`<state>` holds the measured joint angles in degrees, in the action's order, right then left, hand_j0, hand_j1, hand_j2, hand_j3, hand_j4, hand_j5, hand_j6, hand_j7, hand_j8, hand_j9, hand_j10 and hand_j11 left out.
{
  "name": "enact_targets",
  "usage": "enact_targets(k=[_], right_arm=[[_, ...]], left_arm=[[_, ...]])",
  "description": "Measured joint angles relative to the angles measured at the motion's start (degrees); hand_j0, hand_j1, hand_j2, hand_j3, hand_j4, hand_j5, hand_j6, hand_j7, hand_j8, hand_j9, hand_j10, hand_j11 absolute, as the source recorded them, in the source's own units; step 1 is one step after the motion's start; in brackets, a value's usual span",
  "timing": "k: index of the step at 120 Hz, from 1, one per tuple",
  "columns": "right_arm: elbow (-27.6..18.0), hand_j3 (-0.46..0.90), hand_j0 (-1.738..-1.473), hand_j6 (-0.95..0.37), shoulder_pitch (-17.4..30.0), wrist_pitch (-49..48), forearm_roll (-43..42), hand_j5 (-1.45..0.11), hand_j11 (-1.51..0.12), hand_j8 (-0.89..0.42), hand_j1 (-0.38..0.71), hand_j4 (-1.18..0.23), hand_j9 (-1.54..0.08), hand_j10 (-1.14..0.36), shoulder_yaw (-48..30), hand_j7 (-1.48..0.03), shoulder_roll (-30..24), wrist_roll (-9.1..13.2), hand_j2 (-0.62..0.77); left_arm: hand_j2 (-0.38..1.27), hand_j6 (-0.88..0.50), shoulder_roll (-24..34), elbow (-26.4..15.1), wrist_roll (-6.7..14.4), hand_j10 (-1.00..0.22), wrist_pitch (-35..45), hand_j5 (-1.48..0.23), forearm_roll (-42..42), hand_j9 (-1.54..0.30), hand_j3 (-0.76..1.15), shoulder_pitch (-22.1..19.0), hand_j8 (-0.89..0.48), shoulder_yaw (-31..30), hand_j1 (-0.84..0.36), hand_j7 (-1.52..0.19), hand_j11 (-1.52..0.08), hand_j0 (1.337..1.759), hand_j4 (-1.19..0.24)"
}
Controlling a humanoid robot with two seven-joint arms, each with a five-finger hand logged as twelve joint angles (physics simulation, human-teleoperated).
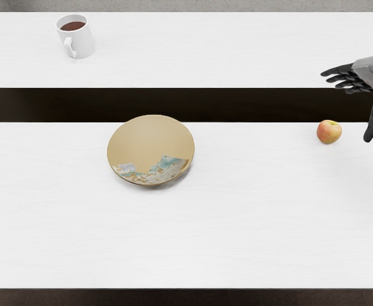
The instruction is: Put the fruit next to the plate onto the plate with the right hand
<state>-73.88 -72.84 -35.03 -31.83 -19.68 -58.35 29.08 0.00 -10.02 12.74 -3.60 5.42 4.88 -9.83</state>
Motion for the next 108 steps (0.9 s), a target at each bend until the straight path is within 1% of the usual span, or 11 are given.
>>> enact_targets(k=[27,36,43,53,67,84,100,108], right_arm=[[-0.1,0.00,-1.658,-0.01,-0.3,0.0,-0.1,0.00,0.00,-0.01,-0.35,-0.01,0.00,0.00,-0.1,0.00,0.1,0.1,0.00],[-0.8,0.00,-1.658,-0.01,-1.7,0.0,0.0,0.00,0.00,-0.01,-0.35,-0.01,0.00,-0.01,-0.3,0.00,0.3,2.9,0.00],[-2.5,0.00,-1.658,-0.01,-3.2,0.0,0.1,0.00,0.00,-0.01,-0.35,-0.01,0.00,0.00,-0.4,0.00,0.4,4.2,0.00],[-4.4,0.00,-1.658,-0.01,-4.6,0.0,0.2,0.00,0.00,-0.01,-0.35,-0.01,0.00,0.00,-0.5,0.00,0.6,5.1,0.00],[-6.1,0.00,-1.658,-0.01,-5.4,0.0,-0.3,0.00,0.00,-0.01,-0.35,-0.01,0.00,0.00,-0.6,0.00,1.6,5.7,0.00],[-12.0,0.00,-1.658,-0.01,-5.2,0.0,-8.1,0.00,0.00,-0.01,-0.35,-0.01,0.00,0.00,-0.2,0.00,0.9,5.9,0.00],[-14.2,0.00,-1.658,-0.01,-3.1,0.0,-14.9,0.00,0.00,-0.01,-0.35,-0.01,0.00,0.00,0.0,0.00,1.4,5.9,0.00],[-15.0,0.00,-1.658,-0.01,-1.6,0.1,-19.1,0.00,0.00,-0.01,-0.35,-0.01,0.00,0.00,0.1,0.00,2.6,5.9,0.00]], left_arm=[[0.00,0.00,0.0,0.0,0.0,0.00,0.0,0.00,0.0,0.00,0.00,0.0,0.00,0.0,0.35,0.00,0.00,1.658,0.00],[0.00,0.00,0.0,0.0,0.0,0.00,0.0,0.00,0.0,0.00,0.00,0.0,0.00,0.0,0.35,0.00,0.00,1.658,0.00],[0.00,0.00,0.0,0.0,0.0,0.00,0.0,0.00,0.0,0.00,0.00,0.0,0.00,0.0,0.35,0.00,0.00,1.658,0.00],[0.00,0.00,0.0,0.0,0.0,0.00,0.0,0.00,0.0,0.00,0.00,0.0,0.00,0.0,0.35,0.00,0.00,1.658,0.00],[0.00,0.00,0.0,0.0,0.0,0.00,0.0,0.00,0.0,0.00,0.00,0.0,0.00,0.0,0.35,0.00,0.00,1.658,0.00],[0.00,0.00,0.0,0.0,0.0,0.00,0.0,0.00,0.0,0.00,0.00,0.0,0.00,0.0,0.35,0.00,0.00,1.658,0.00],[0.00,0.00,0.0,0.0,0.0,0.00,0.0,0.00,0.0,0.00,0.00,0.0,0.00,0.0,0.35,0.00,0.00,1.658,0.00],[0.00,0.00,0.0,0.0,0.0,0.00,0.0,0.00,0.0,0.00,0.00,0.0,0.00,0.0,0.35,0.00,0.00,1.658,0.00]])
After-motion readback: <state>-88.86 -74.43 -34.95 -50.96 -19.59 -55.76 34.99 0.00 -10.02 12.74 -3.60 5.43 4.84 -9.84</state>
